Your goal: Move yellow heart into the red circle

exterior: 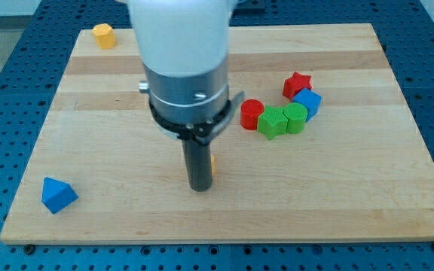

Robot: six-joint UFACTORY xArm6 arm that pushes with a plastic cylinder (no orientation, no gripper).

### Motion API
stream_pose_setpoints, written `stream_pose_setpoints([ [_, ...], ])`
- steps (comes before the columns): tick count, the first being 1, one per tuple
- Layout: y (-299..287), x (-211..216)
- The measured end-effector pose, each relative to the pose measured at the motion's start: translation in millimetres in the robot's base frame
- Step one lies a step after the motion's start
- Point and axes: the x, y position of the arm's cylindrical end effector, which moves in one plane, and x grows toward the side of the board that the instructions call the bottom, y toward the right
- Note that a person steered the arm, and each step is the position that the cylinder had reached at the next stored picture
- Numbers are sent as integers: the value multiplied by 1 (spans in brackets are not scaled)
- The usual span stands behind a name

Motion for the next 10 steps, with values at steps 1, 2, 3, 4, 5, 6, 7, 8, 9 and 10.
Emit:
stream_pose_setpoints([
  [1, 0, -45],
  [2, 0, -85],
  [3, -5, -117],
  [4, -29, -123],
  [5, -42, -143],
  [6, -40, -175],
  [7, -15, -181],
  [8, -27, -163],
  [9, -68, -139],
  [10, -69, -124],
])
